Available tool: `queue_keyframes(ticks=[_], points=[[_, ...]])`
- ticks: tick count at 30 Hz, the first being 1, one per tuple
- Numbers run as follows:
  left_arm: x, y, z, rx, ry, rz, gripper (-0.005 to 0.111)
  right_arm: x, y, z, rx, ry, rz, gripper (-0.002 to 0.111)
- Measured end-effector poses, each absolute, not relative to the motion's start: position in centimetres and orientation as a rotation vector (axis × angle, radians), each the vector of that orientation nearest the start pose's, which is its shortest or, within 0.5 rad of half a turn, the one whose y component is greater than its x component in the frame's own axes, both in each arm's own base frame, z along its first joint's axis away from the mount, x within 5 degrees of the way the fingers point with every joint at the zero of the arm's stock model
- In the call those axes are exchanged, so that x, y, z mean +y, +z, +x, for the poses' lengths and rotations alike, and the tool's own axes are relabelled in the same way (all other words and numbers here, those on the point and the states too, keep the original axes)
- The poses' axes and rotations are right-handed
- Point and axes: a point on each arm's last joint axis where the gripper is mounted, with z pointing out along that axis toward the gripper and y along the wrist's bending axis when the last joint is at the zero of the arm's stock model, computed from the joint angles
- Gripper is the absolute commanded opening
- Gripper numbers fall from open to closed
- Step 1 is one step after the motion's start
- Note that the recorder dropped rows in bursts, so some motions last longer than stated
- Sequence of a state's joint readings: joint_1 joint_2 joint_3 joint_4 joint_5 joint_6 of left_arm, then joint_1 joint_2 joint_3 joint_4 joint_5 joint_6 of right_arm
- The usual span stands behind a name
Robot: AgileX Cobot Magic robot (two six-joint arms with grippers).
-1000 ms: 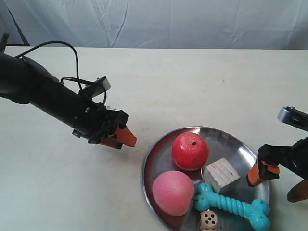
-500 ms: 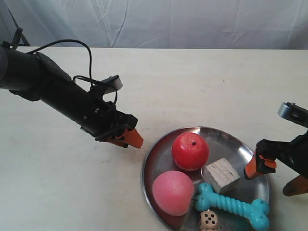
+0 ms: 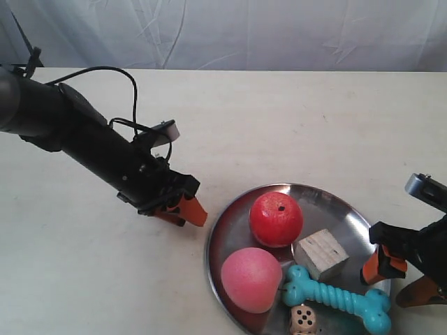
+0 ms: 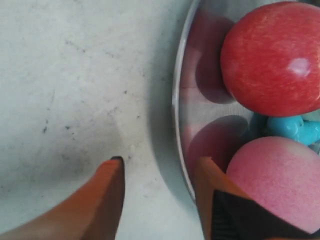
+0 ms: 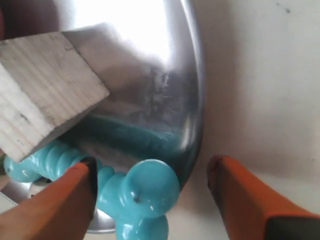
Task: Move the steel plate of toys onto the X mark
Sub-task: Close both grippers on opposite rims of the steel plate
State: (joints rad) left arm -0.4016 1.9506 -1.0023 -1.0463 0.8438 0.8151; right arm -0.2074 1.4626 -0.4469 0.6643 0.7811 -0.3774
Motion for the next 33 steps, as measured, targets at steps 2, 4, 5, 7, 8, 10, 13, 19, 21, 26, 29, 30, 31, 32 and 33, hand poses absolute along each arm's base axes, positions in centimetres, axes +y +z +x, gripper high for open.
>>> queue_keyframes(ticks=[2, 4, 5, 7, 8, 10, 13, 19, 21, 26, 29, 30, 31, 32, 33], points=[[-18.7, 11.9, 28.3, 2.867, -1.11, 0.63, 0.044, 0.2, 13.8, 17.9, 3.015, 0.693, 0.523, 0.064], [-18.7, 11.2, 28.2, 2.892, -1.116, 0.625, 0.044, 0.2, 13.8, 18.0, 3.008, 0.682, 0.525, 0.064], [-18.7, 10.9, 28.2, 2.898, -1.12, 0.627, 0.044, 0.2, 13.8, 18.0, 3.005, 0.677, 0.526, 0.064], [-18.8, 10.7, 28.2, 2.897, -1.136, 0.624, 0.044, 0.1, 13.8, 18.0, 3.003, 0.675, 0.527, 0.064], [-18.9, 10.7, 28.2, 2.894, -1.144, 0.622, 0.044, 0.1, 13.8, 18.0, 3.003, 0.675, 0.527, 0.064], [-19.0, 10.8, 28.2, 2.886, -1.164, 0.611, 0.044, 0.1, 13.8, 18.0, 3.003, 0.675, 0.527, 0.064], [-19.1, 10.9, 28.3, 2.874, -1.184, 0.604, 0.044, 0.1, 13.7, 18.1, 2.993, 0.665, 0.535, 0.064], [-20.0, 10.9, 27.8, 2.863, -1.19, 0.647, 0.044, 0.1, 13.1, 17.7, 2.959, 0.645, 0.607, 0.064], [-20.7, 10.9, 27.5, 2.858, -1.181, 0.673, 0.044, 0.1, 12.9, 17.4, 2.957, 0.637, 0.623, 0.064], [-21.9, 10.9, 27.0, 2.845, -1.161, 0.702, 0.044, 0.1, 12.8, 17.4, 2.949, 0.633, 0.639, 0.064], [-22.2, 10.9, 26.8, 2.85, -1.165, 0.694, 0.044, 0.1, 12.8, 17.4, 2.945, 0.638, 0.647, 0.064], [-22.2, 10.9, 26.8, 2.85, -1.166, 0.695, 0.044, 0.1, 12.8, 17.4, 2.943, 0.641, 0.651, 0.064], [-22.2, 10.9, 26.8, 2.85, -1.167, 0.691, 0.044, 0.1, 12.8, 17.4, 2.941, 0.643, 0.654, 0.064], [-22.2, 10.9, 26.8, 2.851, -1.165, 0.687, 0.044, 0.1, 12.8, 17.4, 2.939, 0.646, 0.659, 0.064], [-22.3, 10.9, 26.8, 2.853, -1.165, 0.687, 0.044, 0.1, 12.8, 17.4, 2.938, 0.648, 0.661, 0.064]])
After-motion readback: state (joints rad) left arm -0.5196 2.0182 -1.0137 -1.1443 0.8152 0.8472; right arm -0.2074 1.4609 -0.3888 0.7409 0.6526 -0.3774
